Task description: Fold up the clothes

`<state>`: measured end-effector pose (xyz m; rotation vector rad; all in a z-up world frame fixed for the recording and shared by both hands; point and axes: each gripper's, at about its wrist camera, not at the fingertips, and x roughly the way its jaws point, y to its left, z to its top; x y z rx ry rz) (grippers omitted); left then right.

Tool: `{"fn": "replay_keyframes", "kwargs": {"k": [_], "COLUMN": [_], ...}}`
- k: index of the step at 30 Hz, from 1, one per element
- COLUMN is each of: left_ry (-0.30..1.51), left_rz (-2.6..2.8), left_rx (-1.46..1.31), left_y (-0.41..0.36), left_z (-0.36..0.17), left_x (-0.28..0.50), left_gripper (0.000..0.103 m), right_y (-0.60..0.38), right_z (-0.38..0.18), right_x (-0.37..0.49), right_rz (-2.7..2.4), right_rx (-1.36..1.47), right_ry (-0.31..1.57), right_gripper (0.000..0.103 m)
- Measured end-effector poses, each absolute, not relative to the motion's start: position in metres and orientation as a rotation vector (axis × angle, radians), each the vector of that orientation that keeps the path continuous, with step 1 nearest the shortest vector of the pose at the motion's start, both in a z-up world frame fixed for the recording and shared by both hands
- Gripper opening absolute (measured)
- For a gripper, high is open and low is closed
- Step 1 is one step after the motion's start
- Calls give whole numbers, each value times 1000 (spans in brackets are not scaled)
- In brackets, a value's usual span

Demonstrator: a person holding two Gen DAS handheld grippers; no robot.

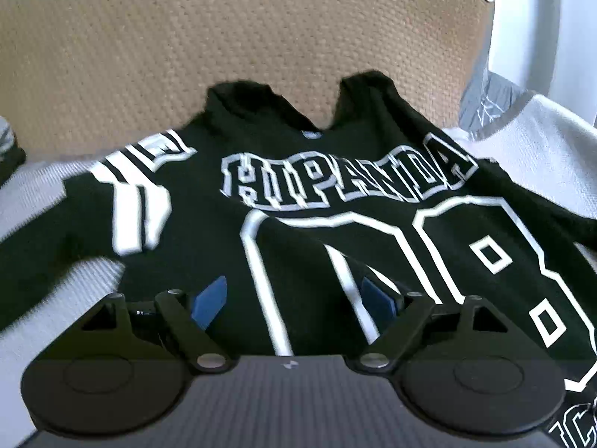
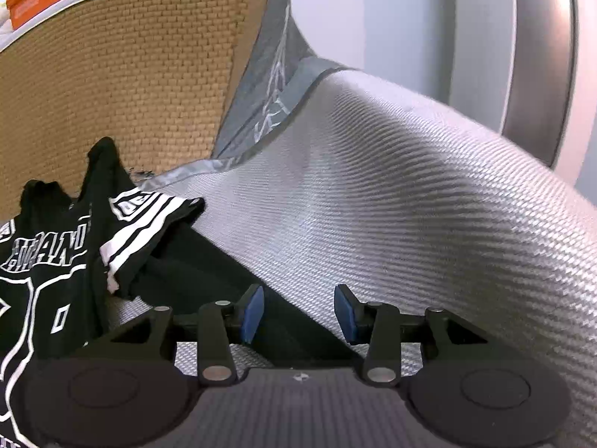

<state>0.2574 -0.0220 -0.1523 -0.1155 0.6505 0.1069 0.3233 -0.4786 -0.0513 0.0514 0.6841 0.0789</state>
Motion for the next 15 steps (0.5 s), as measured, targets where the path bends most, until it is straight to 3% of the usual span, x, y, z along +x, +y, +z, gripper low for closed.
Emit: {"fn": "replay_keyframes", "kwargs": {"k": [4,7,15], "left_ry": [660,657,636], "left_rz": [133,128,131], "left_rx": [-131,-130,-99], "left_y": [-26,-26,-32], "left_z": [-178,-179,-184], "left_x": [257,257,251], "left_gripper": [84,91,95], "right_y": [-464,-446,-391], "right_z": [-54,-59,-84], "right_x": [330,344,400], "right_rz": [135,181,192], "right_rx": [30,59,193], "right_ry": [696,691,694], "right_gripper": [46,46,46]}}
